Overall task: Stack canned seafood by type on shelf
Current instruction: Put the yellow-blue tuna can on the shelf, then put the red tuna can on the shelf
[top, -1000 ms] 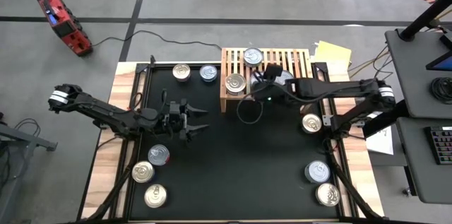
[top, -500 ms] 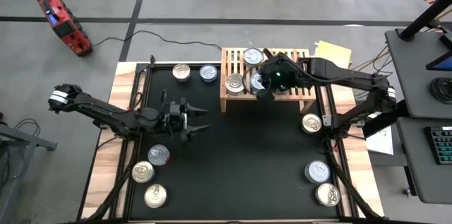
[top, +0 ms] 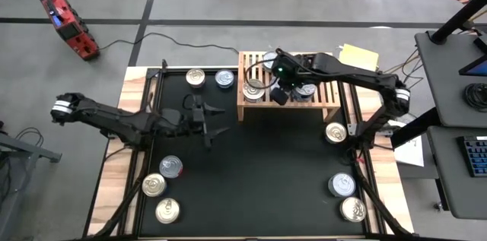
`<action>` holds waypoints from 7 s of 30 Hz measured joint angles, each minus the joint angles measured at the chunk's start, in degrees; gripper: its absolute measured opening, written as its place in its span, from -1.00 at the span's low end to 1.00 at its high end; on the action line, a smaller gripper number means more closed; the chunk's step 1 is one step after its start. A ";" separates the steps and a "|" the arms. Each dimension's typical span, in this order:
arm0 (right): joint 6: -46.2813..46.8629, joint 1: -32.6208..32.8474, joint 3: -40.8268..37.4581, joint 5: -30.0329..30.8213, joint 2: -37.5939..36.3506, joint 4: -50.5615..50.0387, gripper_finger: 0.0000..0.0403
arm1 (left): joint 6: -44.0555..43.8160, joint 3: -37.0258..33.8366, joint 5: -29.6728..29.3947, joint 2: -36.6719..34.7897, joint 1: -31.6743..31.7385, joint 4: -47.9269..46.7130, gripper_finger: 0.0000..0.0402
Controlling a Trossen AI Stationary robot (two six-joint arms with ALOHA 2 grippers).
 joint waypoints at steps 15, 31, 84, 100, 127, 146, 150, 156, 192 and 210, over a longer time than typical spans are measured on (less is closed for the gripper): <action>1.06 0.08 1.08 -0.39 2.54 -1.34 -0.96 | 3.59 1.00 0.02 -0.17 3.30 -1.61 0.45; 1.10 0.69 1.63 -3.19 4.21 -0.72 -0.95 | 6.24 3.96 0.03 -0.73 3.44 -6.75 0.45; -0.69 35.95 -6.00 6.54 -2.57 18.63 -0.95 | -47.96 8.47 13.57 -0.57 -20.33 -53.65 0.45; 1.78 40.51 -19.81 6.38 -2.66 31.52 -0.95 | -69.59 8.47 22.71 1.77 -23.24 -69.07 0.38; -3.05 42.85 -24.75 6.54 -2.75 40.72 -0.95 | -65.37 12.13 18.06 22.01 -23.14 -69.17 -0.98; -0.58 42.85 -26.78 6.51 -2.77 39.98 -0.95 | -57.05 22.78 5.97 22.82 -22.81 -77.54 -1.00; -0.21 42.85 -27.90 6.51 -3.20 40.00 -0.95 | -60.39 19.79 6.89 22.82 -22.81 -78.25 -1.00; 0.97 42.85 -30.18 6.56 -6.41 40.35 -0.95 | -64.45 14.88 9.06 22.82 -22.81 -75.19 -1.00; 0.01 42.85 -39.22 6.58 -20.01 45.45 -0.95 | -50.96 12.86 -1.98 32.93 -20.17 -38.20 -1.00; 9.29 46.60 -43.56 6.41 -19.99 47.36 -0.95 | -28.35 23.23 -5.66 37.27 -17.50 -34.77 -1.00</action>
